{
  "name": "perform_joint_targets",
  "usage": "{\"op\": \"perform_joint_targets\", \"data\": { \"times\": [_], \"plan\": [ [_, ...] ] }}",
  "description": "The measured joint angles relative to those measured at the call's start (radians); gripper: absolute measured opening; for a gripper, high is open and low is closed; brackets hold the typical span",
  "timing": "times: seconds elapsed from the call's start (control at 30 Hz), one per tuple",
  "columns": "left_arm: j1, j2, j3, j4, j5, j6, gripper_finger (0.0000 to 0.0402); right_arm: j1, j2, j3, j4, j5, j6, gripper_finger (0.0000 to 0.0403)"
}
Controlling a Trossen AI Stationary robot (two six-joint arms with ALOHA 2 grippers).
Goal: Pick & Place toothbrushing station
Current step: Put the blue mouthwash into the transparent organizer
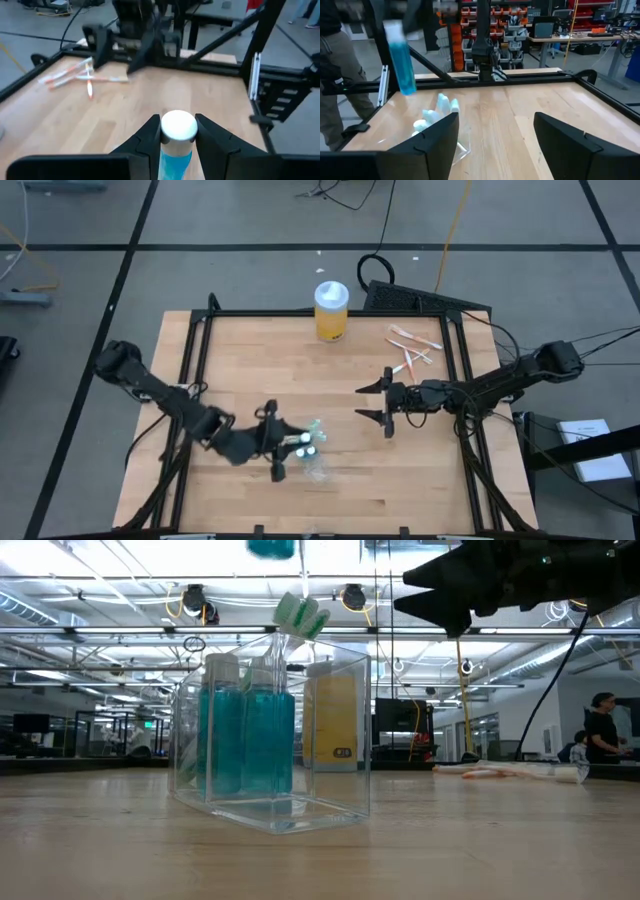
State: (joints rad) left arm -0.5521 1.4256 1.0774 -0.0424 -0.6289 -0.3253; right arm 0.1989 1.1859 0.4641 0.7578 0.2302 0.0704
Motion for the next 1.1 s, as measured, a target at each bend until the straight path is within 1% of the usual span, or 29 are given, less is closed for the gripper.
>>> {"op": "perform_joint_targets", "data": {
  "times": [0.13,0.23,0.3,0.4,0.57,0.67,0.83,0.93,1.1],
  "plan": [
    [-0.067,0.007,-0.077,0.063,-0.113,-0.065,0.0098,0.002,-0.006,0.000,0.000,0.000,0.000,0.0253],
    [-0.106,0.013,-0.127,0.065,-0.199,-0.118,0.0098,0.006,-0.006,0.000,0.000,0.000,-0.003,0.0253],
    [-0.121,0.013,-0.158,0.081,-0.236,-0.138,0.0098,0.006,-0.006,0.000,0.000,0.000,-0.003,0.0253],
    [-0.128,0.012,-0.207,0.133,-0.260,-0.155,0.0098,0.006,-0.006,0.000,0.000,0.000,-0.003,0.0254],
    [-0.119,0.012,-0.274,0.218,-0.261,-0.168,0.0098,0.006,-0.006,0.000,0.000,0.000,-0.003,0.0254],
    [-0.111,0.012,-0.299,0.232,-0.234,-0.174,0.0098,0.006,-0.006,0.000,0.000,0.000,-0.003,0.0254],
    [-0.095,0.018,-0.307,0.242,-0.182,-0.178,0.0098,0.006,-0.006,0.000,0.000,0.000,-0.003,0.0254],
    [-0.086,0.027,-0.307,0.267,-0.152,-0.150,0.0098,0.006,-0.006,0.000,0.000,-0.001,-0.003,0.0254],
    [-0.057,0.059,-0.306,0.282,-0.092,-0.150,0.0098,0.006,-0.006,0.000,0.000,-0.001,-0.003,0.0254]
  ]
}}
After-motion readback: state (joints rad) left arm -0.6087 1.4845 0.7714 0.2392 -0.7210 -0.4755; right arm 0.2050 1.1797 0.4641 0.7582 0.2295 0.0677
